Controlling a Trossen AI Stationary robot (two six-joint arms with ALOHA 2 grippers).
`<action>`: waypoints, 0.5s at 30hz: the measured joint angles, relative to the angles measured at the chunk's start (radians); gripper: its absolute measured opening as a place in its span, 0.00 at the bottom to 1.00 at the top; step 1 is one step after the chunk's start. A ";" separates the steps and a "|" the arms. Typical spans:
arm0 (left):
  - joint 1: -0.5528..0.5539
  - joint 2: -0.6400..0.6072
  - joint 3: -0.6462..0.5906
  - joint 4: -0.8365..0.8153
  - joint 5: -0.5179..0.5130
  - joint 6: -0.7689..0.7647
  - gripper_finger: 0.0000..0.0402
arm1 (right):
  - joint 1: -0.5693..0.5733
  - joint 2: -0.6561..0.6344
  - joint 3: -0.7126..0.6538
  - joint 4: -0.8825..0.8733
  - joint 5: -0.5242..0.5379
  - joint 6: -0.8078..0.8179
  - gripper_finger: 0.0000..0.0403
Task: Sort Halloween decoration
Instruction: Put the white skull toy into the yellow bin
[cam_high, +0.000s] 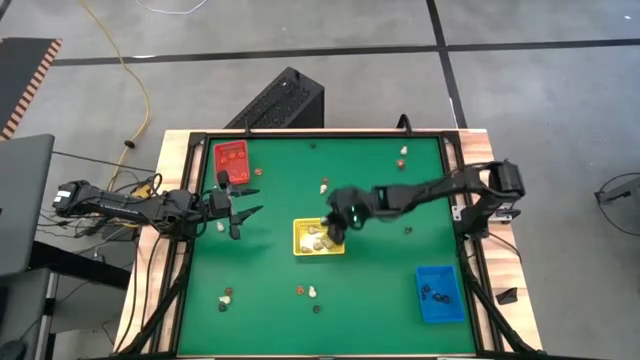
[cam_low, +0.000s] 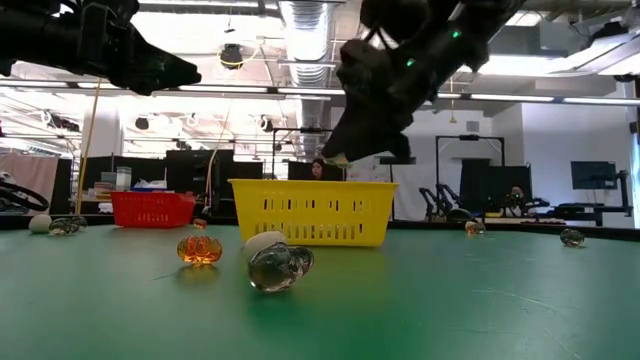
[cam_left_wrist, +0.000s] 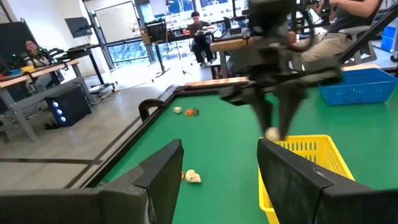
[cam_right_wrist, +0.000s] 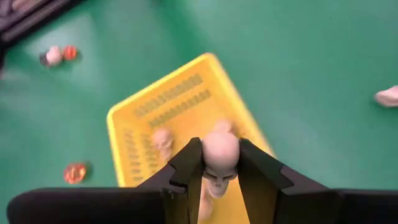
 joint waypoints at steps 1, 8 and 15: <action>0.000 0.000 0.000 0.000 0.000 0.000 0.49 | 0.024 0.001 0.000 0.000 0.033 0.000 0.29; 0.000 0.000 0.000 0.018 0.003 -0.003 0.49 | 0.118 0.001 0.000 0.002 0.159 -0.015 0.34; 0.000 0.000 0.000 0.022 0.004 -0.006 0.49 | 0.119 0.001 0.000 -0.019 0.163 -0.014 0.46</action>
